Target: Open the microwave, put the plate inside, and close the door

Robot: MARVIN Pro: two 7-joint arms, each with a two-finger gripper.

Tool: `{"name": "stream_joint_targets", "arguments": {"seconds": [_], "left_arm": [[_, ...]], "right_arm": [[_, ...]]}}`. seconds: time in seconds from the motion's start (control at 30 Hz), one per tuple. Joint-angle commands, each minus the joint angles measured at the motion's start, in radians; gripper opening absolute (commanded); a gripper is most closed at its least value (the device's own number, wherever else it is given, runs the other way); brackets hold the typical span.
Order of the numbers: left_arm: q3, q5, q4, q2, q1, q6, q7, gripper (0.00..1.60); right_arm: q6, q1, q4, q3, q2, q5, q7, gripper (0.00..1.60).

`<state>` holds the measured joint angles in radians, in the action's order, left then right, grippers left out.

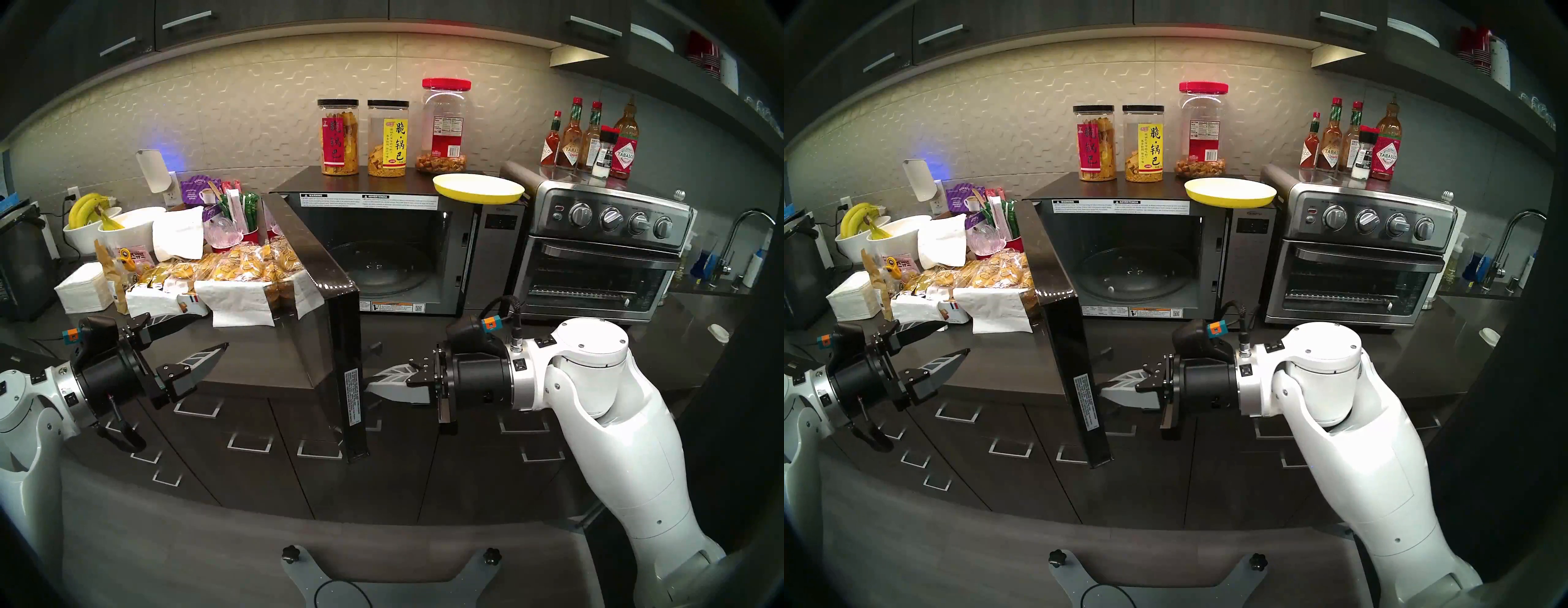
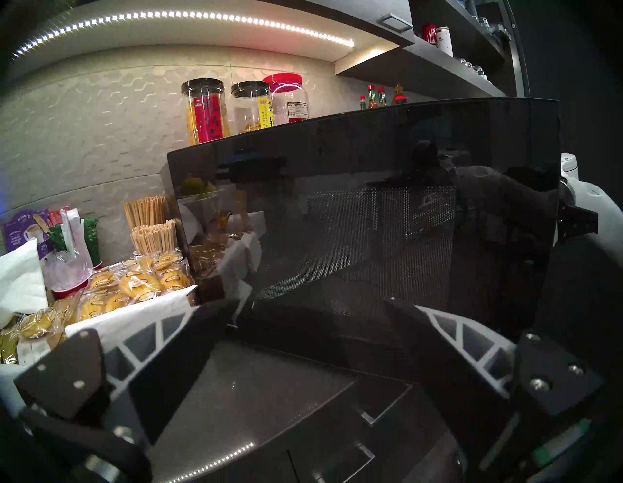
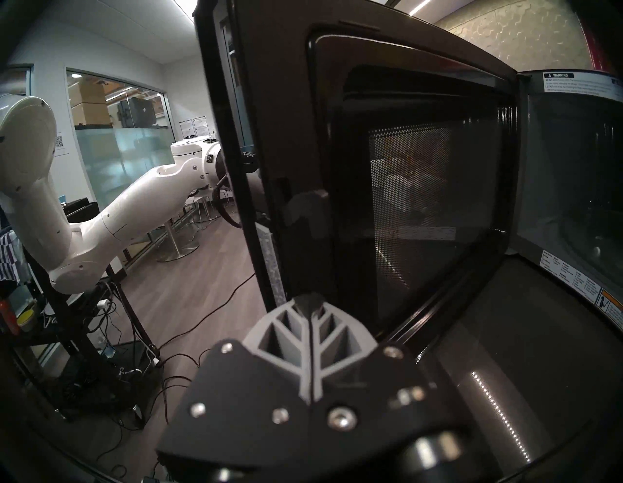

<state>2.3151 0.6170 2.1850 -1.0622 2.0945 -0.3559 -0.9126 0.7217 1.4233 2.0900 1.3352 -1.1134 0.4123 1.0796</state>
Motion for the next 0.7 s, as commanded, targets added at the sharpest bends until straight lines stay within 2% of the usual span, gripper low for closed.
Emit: {"name": "stream_joint_targets", "arguments": {"seconds": [0.0,0.17,0.67], "left_arm": [[0.013,-0.004,0.005,0.002,0.000,0.001,0.001,1.60],[0.013,-0.006,0.005,0.001,-0.001,0.000,-0.002,1.60],[0.013,-0.009,0.005,-0.002,-0.004,-0.001,-0.004,1.60]], "right_arm": [[-0.002,0.011,0.032,-0.006,0.000,0.008,0.012,0.00],[-0.009,0.023,0.040,-0.025,0.012,0.010,0.048,0.00],[-0.021,0.043,0.074,-0.119,0.003,-0.018,0.034,0.00]]}}
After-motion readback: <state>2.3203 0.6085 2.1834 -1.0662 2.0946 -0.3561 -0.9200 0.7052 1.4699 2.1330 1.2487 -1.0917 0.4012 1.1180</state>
